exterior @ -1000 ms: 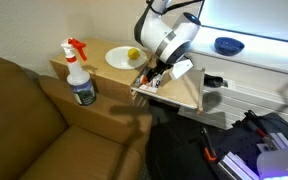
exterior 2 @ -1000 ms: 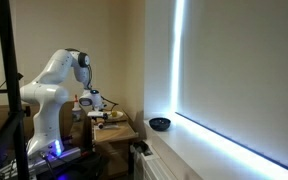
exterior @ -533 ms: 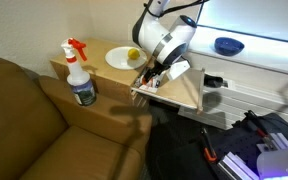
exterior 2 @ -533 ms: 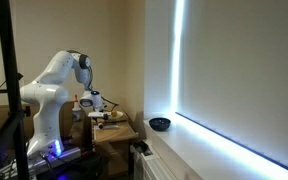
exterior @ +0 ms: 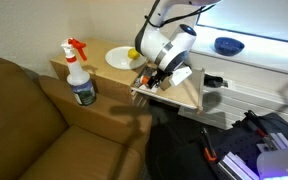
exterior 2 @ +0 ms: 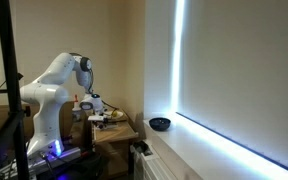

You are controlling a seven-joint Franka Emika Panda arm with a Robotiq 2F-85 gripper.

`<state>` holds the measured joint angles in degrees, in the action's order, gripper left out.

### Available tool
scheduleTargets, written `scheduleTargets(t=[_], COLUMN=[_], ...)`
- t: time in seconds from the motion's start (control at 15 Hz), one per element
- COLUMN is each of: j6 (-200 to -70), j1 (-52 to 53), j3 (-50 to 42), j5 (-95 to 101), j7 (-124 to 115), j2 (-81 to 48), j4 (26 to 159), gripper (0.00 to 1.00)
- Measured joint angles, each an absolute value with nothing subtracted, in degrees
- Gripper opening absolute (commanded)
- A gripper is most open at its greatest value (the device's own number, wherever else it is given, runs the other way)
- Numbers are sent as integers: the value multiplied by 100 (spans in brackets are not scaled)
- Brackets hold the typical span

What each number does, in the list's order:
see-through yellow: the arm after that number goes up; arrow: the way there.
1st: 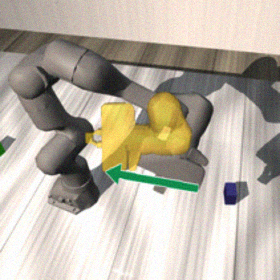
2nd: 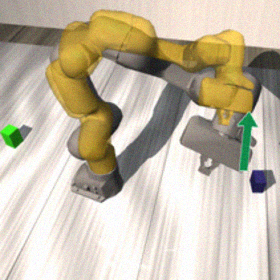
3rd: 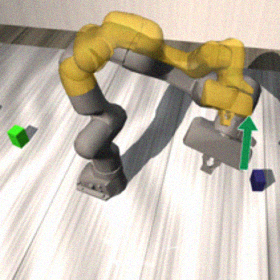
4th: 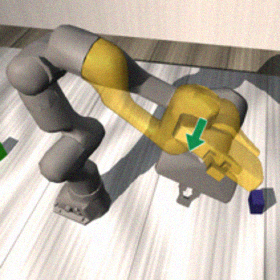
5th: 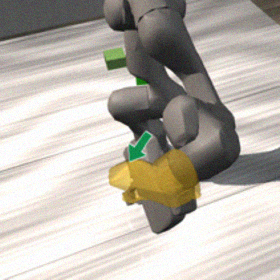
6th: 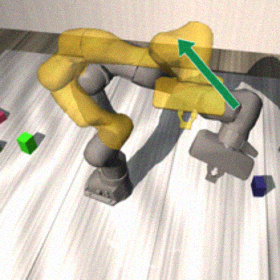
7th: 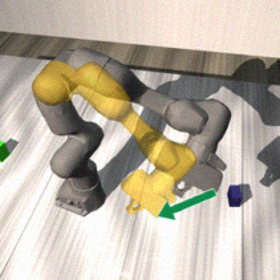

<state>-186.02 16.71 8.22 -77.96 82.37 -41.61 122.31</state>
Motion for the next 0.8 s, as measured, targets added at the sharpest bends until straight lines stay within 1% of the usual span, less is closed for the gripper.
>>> scheduleTargets(t=[0.07,0.13,0.6,0.67,0.8], j6=[-18602,-18604,-18604,-18604,-18604], j1=[1672,1672,1671,1671,1672], j3=[812,811,839,839,835], j5=[-7796,-7796,-7797,-7797,-7797], j7=[8236,8236,8241,8242,8250], j2=[-4198,-4216,-4223,-4224,-4226], j4=[12214,12206,12168,12168,12174], gripper=[75,74,24,19,19])
